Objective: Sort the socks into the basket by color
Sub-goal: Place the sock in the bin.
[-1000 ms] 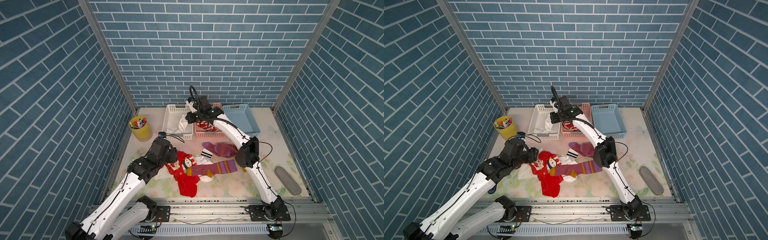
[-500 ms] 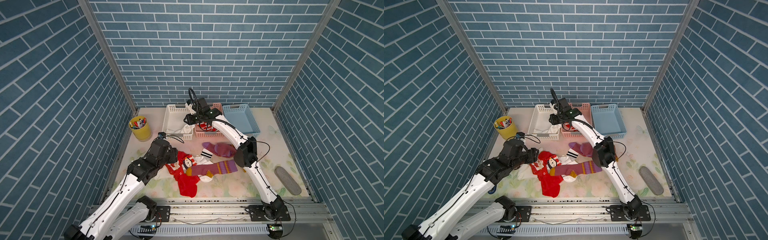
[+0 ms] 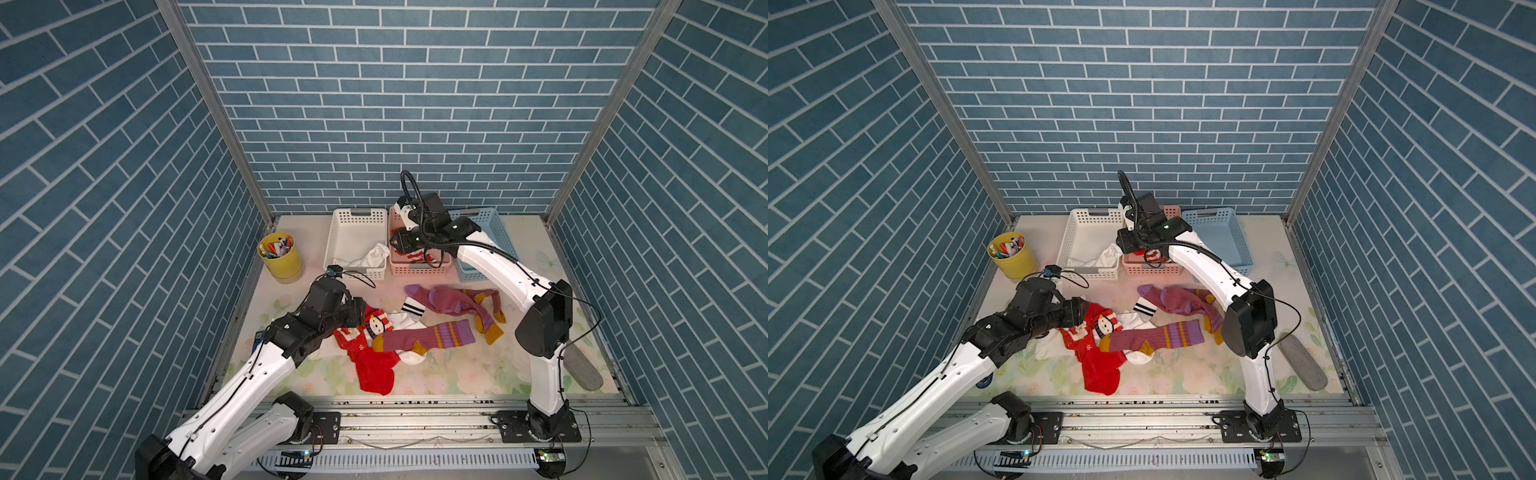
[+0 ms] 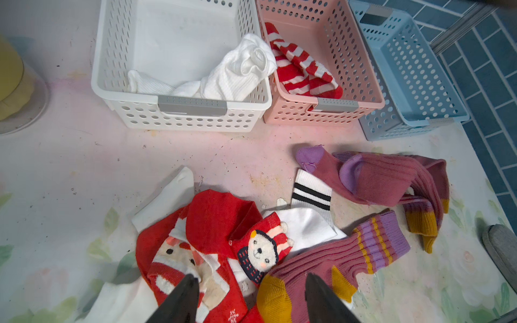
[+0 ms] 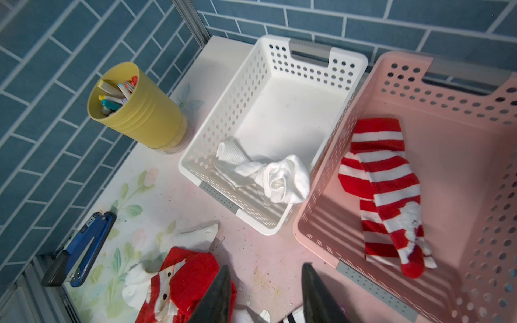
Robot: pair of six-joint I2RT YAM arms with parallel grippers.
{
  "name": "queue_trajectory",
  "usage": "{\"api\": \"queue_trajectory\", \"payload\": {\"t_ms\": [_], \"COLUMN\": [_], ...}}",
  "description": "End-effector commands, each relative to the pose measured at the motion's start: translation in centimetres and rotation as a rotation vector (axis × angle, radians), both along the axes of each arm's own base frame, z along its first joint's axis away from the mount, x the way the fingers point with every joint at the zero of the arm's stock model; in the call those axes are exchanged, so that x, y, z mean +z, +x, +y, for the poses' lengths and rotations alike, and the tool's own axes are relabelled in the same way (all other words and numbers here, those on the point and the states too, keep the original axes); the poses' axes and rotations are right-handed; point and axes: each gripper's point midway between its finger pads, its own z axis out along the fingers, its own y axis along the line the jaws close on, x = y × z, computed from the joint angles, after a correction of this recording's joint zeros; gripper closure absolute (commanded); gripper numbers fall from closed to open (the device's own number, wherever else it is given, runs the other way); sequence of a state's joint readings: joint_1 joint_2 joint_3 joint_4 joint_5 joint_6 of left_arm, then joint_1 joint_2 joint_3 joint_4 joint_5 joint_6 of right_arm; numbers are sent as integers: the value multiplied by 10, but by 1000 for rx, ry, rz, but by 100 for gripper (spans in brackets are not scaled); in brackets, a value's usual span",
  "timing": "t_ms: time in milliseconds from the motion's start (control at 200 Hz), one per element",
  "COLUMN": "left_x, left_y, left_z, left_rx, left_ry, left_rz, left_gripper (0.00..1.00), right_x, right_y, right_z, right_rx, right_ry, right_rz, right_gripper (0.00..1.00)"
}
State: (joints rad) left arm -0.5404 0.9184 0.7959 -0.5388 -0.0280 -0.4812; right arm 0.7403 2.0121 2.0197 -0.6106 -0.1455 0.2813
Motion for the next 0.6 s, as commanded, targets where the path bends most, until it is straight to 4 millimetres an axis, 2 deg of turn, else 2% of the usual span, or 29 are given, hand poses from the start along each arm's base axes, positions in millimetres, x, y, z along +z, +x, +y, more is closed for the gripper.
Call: {"api": "queue_trajectory", "payload": {"t_ms": [0,100,240,265,270,285,330,425,595], "left_x": [4,4,4,4,4,4,4,6,9], "left_y": [2,3,5,5,4,4,3,1,-3], "left_z": [-5,-8,-10,-10,-10,-10,-9,-7,0], "left_rx": [-15,-19,-20,-18,-18,-18,-15,-10,4], "left_ry": [-6,-13,-8,-4,-3,-2,0,1,21], "left_rz": [-14,-15,-7,-5,-4,-4,-3,-8,-13], "left_gripper": [33,32,33,33,33,33,33,33,32], "right_x": [-16,-20,-39,-36,-45,-54,-63,-79,-98], "right_y": [7,11,20,20,21,24,28,39,54], "right_z": [0,5,19,22,24,26,32,38,43], "right_rx": [-2,0,21,26,28,29,33,20,-9], "right_ry": [-40,-30,-45,-38,-48,-55,-56,-73,-107], "right_rz": [1,6,46,46,59,72,84,90,84], "right_gripper": [59,60,77,78,79,80,82,87,89]}}
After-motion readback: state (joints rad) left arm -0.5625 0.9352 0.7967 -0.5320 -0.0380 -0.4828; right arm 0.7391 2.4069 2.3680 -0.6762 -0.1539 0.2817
